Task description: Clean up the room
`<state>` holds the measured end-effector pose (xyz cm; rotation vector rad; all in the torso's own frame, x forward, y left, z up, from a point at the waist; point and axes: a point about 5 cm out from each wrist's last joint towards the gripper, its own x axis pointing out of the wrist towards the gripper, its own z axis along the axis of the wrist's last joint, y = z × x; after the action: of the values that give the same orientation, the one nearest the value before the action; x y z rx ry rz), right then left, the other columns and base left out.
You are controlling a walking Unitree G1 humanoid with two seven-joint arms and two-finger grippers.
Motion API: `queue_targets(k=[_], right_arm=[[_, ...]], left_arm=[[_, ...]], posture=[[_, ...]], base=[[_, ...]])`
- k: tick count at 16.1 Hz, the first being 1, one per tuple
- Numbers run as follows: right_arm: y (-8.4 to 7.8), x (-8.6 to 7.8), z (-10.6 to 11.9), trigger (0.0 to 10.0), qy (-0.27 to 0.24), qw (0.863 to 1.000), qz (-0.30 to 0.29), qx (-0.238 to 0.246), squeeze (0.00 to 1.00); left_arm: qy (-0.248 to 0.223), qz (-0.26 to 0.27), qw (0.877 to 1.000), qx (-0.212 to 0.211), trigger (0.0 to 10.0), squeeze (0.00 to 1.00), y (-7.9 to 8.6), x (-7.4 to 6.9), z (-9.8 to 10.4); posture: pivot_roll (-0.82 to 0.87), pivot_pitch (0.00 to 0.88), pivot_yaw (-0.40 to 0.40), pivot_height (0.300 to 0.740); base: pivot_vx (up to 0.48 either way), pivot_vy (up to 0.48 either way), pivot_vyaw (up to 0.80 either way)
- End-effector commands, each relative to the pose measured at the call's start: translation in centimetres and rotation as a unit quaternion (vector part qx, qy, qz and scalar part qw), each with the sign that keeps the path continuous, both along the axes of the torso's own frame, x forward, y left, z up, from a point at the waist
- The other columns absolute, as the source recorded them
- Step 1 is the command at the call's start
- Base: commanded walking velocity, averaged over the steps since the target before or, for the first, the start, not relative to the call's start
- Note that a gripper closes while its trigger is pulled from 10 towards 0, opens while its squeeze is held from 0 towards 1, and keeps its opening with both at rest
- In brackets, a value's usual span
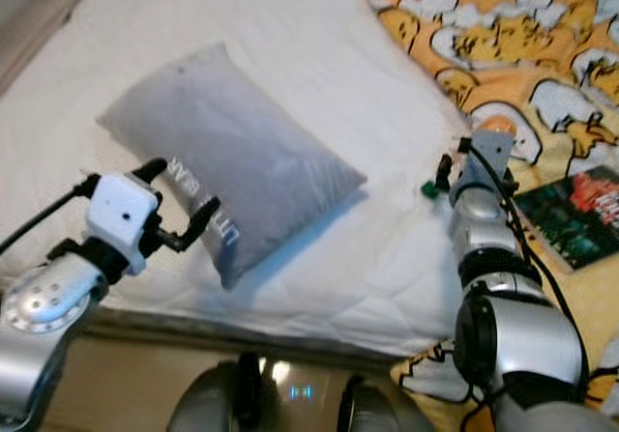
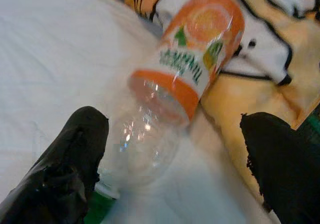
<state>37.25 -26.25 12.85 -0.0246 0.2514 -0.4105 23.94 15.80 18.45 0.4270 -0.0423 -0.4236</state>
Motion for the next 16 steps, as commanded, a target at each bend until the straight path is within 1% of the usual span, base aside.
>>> queue_targets(k=[1,3,4,6,7,8,10,11,12,13,14,15,16], right_arm=[[-0.4,-0.4,-0.6,10.0,-0.001,1.0,-0.012,0.029,0.0],[-0.4,-0.4,-0.7,10.0,-0.021,0.996,-0.025,0.085,0.0],[-0.4,-0.3,-0.6,10.0,-0.041,0.989,-0.037,0.138,0.0],[-0.2,-0.1,-0.3,10.0,-0.051,0.988,-0.022,0.144,0.0],[0.0,0.0,-0.3,10.0,-0.05,0.988,-0.008,0.148,0.0],[0.0,0.0,-0.4,10.0,-0.047,0.988,-0.007,0.146,0.0],[0.0,-0.2,-0.8,10.0,-0.017,0.992,0.001,0.124,0.0],[-0.4,-0.4,-1.0,10.0,-0.001,0.994,-0.012,0.109,0.0],[-0.9,-0.5,-0.8,10.0,-0.01,0.992,-0.03,0.126,0.0],[-1.1,-0.5,-0.7,10.0,-0.02,0.99,-0.035,0.138,0.0],[-1.3,-0.5,-0.5,10.0,-0.023,0.99,-0.036,0.138,0.0],[-1.5,-0.5,-0.3,2.2,-0.033,0.989,-0.035,0.143,0.0],[-1.5,-0.5,-0.2,0.0,-0.037,0.988,-0.033,0.145,0.0]], left_arm=[[0.008,-0.001,1.0,0.008,10.0,0.0,0.4,-0.8,0.2],[0.008,-0.003,1.0,0.016,10.0,0.0,0.7,-1.4,0.6],[0.007,-0.005,1.0,0.024,10.0,0.0,1.0,-1.9,0.9],[0.008,-0.007,0.999,0.03,10.0,0.0,1.2,-2.3,1.4],[0.01,-0.008,0.999,0.033,10.0,0.0,1.3,-2.5,1.5],[0.013,-0.007,0.999,0.036,10.0,0.0,1.4,-2.7,1.5],[0.017,-0.005,0.999,0.04,10.0,0.0,1.5,-2.8,1.5],[0.018,-0.003,0.999,0.04,10.0,0.0,1.6,-2.8,1.6],[0.019,-0.001,0.999,0.039,10.0,0.0,1.7,-2.7,1.6],[0.019,-0.001,0.999,0.039,10.0,0.0,1.7,-2.7,1.6],[0.019,0.0,0.999,0.038,10.0,0.0,1.7,-2.8,1.6],[0.02,-0.001,0.999,0.037,10.0,0.0,1.6,-2.9,1.7],[0.021,-0.002,0.999,0.036,10.0,0.0,1.5,-2.9,1.7]], posture=[[0.32,0.347,0.045,0.74],[0.36,0.362,0.059,0.74],[0.38,0.371,0.069,0.74],[0.39,0.38,0.08,0.74],[0.4,0.38,0.082,0.74],[0.39,0.379,0.083,0.74],[0.39,0.374,0.08,0.74],[0.39,0.374,0.076,0.74],[0.38,0.373,0.073,0.74],[0.38,0.372,0.072,0.74],[0.38,0.372,0.07,0.74],[0.38,0.37,0.069,0.74],[0.38,0.369,0.07,0.74]], base=[[0.0,0.0,0.0],[0.0,0.0,0.0],[0.0,0.0,0.0],[0.0,0.0,0.0],[0.0,0.0,0.0],[0.0,0.0,0.0],[0.0,0.0,0.0],[0.0,0.0,0.0],[0.0,0.0,0.0],[0.0,0.0,0.0],[0.0,0.0,0.0],[0.0,0.0,0.0],[0.0,0.0,0.0]])
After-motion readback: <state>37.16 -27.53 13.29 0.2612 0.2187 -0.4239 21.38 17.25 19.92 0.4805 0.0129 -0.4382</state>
